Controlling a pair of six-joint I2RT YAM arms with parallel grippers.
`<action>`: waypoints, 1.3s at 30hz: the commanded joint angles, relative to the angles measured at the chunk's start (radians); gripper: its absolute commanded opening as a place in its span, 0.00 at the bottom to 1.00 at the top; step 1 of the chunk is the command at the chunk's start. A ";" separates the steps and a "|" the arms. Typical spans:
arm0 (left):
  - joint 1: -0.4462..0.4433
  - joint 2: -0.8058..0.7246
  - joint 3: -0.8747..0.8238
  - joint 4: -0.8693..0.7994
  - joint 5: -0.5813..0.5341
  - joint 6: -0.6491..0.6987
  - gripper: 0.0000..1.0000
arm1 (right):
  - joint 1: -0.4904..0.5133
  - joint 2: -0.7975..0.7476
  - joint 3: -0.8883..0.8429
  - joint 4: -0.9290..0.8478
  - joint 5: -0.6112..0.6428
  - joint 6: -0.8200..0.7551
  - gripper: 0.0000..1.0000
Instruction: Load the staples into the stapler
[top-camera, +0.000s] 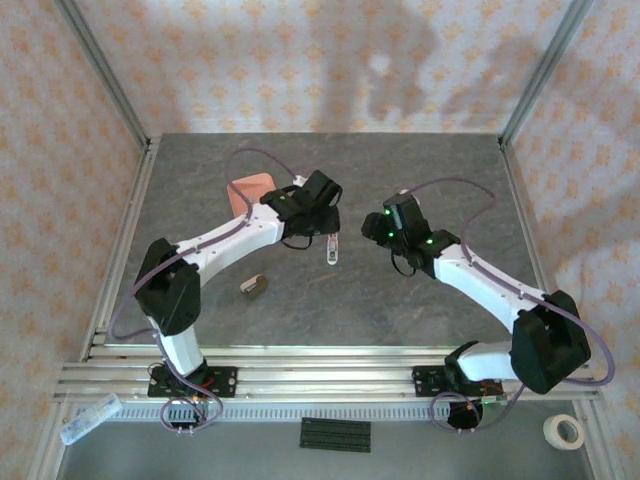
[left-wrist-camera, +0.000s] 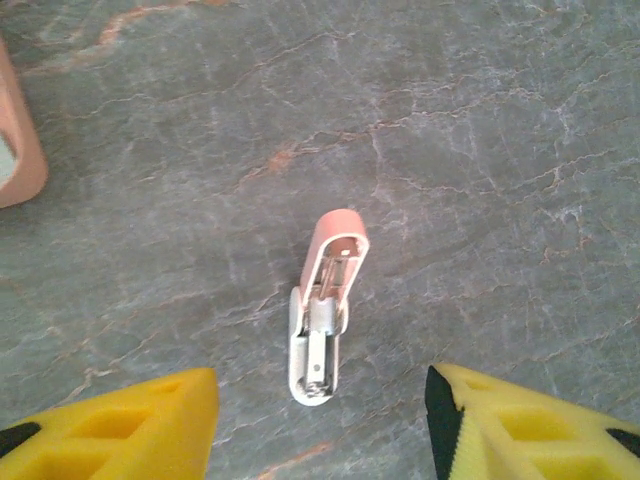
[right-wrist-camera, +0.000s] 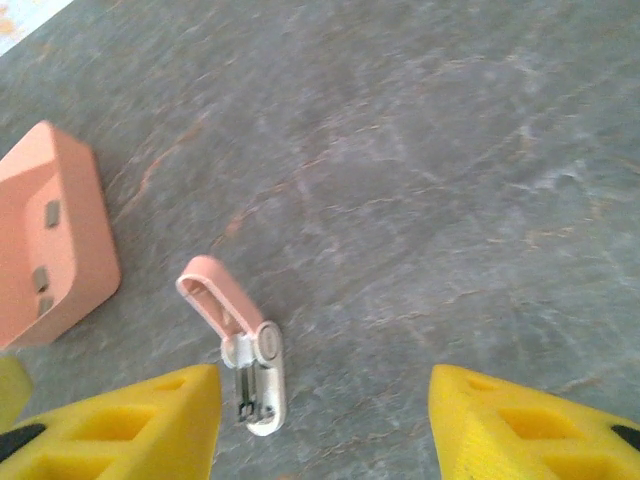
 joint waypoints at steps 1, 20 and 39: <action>0.033 -0.083 -0.065 0.007 -0.039 0.013 0.60 | 0.040 -0.014 0.046 0.063 -0.054 -0.147 0.58; 0.420 -0.599 -0.557 0.015 0.115 0.092 0.70 | 0.260 0.281 0.201 0.132 -0.413 -1.057 0.57; 0.730 -0.639 -0.750 0.066 0.359 0.111 0.76 | 0.373 0.829 0.789 -0.379 -0.500 -1.578 0.69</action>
